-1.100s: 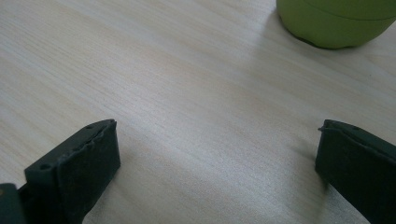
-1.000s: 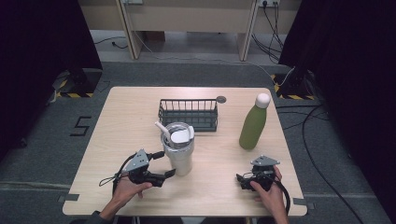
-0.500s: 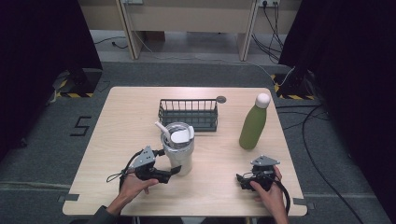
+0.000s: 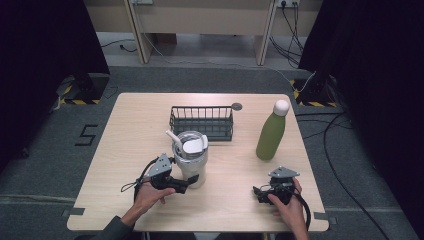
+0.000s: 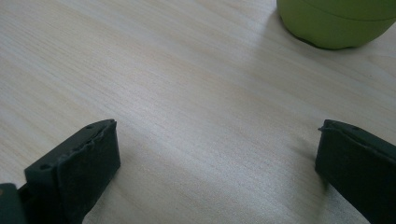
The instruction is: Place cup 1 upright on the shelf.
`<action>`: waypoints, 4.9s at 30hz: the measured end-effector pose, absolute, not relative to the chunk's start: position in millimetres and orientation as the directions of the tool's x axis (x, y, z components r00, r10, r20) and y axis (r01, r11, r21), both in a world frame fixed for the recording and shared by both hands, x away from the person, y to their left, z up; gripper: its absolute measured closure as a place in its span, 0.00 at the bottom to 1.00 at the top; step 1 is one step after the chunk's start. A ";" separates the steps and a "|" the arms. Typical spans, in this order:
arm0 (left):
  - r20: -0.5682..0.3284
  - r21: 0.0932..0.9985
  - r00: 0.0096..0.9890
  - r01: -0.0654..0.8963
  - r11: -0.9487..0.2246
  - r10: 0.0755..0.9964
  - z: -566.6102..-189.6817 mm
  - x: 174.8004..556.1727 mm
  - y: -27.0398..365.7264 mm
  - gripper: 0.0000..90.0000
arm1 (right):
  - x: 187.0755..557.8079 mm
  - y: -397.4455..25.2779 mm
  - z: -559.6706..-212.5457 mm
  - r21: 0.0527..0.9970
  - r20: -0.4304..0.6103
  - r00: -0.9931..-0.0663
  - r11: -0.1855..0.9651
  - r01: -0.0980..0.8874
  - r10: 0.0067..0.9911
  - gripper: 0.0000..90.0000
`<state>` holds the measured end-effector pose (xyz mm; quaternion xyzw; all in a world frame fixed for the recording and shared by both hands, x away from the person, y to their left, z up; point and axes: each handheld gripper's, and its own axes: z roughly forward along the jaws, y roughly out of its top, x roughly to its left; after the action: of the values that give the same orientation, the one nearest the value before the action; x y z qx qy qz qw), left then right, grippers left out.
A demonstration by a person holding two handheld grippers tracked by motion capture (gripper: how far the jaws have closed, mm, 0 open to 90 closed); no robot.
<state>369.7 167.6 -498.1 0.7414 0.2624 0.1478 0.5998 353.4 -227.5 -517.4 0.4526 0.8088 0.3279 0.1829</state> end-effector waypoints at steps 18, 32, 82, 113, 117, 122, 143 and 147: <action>-0.147 0.968 0.814 0.235 -0.087 0.562 -505.4 376.5 160.0 0.07 | 353.4 -227.5 -517.3 0.695 0.002 -0.524 0.376 0.613 0.852 0.00; -0.167 0.969 0.813 0.240 -0.060 0.558 -508.7 380.8 154.7 0.06 | 353.5 -227.5 -517.4 0.695 0.002 -0.524 0.376 0.613 0.852 0.00; -0.083 0.985 0.816 0.155 -0.078 0.572 -509.7 379.1 151.8 0.11 | 353.7 -227.7 -517.4 0.697 -0.003 -0.528 0.381 0.608 0.849 0.00; -0.115 0.975 0.798 0.206 -0.088 0.592 -497.8 386.1 163.2 0.11 | 353.6 -227.5 -517.3 0.696 -0.001 -0.527 0.379 0.610 0.850 0.00; -0.105 0.979 0.798 0.187 -0.079 0.593 -493.0 385.9 164.4 0.11 | 353.6 -227.5 -517.3 0.696 -0.001 -0.527 0.379 0.610 0.850 0.01; -0.096 0.981 0.791 0.178 -0.076 0.604 -492.9 386.6 166.3 0.11 | 353.6 -227.5 -517.3 0.696 -0.001 -0.527 0.379 0.610 0.850 0.01; -0.058 0.991 0.777 0.120 -0.057 0.627 -457.5 399.8 171.5 0.11 | 353.6 -227.6 -517.3 0.696 -0.001 -0.527 0.379 0.610 0.850 0.01; -0.051 0.992 0.771 0.110 -0.055 0.634 -449.7 404.0 173.1 0.11 | 353.6 -227.6 -517.3 0.696 -0.001 -0.527 0.379 0.610 0.850 0.00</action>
<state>404.0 173.1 -449.7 0.6963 0.2674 0.2069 0.6332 353.6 -227.6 -517.3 0.4506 0.8100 0.3277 0.1830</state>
